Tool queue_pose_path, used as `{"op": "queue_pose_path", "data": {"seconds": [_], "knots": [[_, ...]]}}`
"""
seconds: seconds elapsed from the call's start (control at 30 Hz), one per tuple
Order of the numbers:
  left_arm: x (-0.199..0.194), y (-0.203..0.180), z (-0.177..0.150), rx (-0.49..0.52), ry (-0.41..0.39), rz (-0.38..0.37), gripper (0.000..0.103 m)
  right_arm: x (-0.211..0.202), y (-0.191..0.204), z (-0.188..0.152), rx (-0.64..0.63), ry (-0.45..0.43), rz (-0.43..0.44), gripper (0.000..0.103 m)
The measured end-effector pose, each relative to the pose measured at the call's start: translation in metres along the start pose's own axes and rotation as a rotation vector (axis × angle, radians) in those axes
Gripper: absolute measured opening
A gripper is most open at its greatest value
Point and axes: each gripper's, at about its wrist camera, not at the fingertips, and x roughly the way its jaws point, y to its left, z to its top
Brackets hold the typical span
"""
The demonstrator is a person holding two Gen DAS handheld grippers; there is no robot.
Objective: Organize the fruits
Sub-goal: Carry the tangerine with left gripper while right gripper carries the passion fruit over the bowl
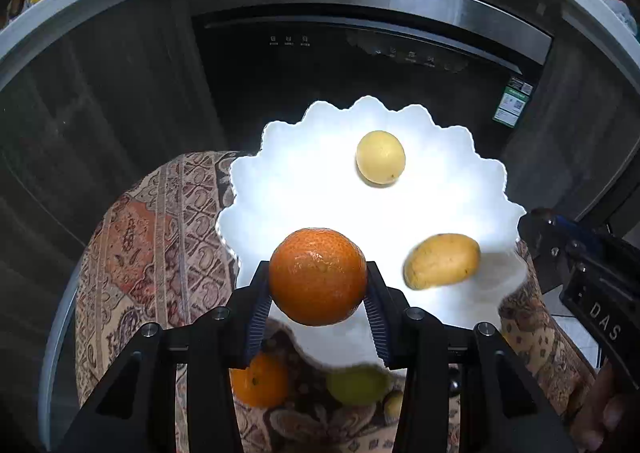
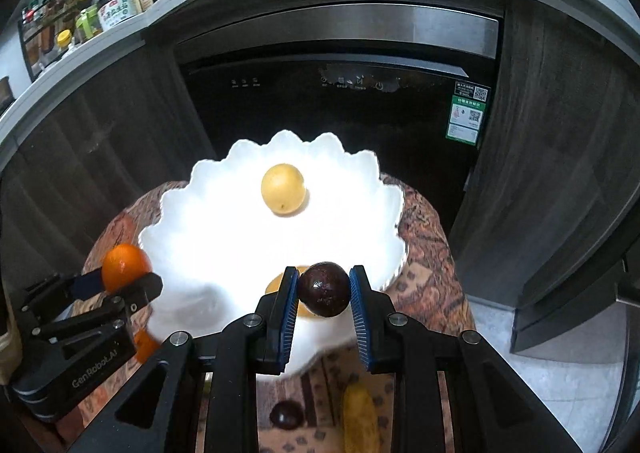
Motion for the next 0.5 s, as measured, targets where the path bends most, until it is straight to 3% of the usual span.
{"op": "queue_pose_path", "data": {"seconds": [0.5], "knots": [[0.042, 0.003, 0.02, -0.008, 0.043, -0.004, 0.045, 0.048, -0.009, 0.022, 0.017, 0.023, -0.031, 0.027]]}}
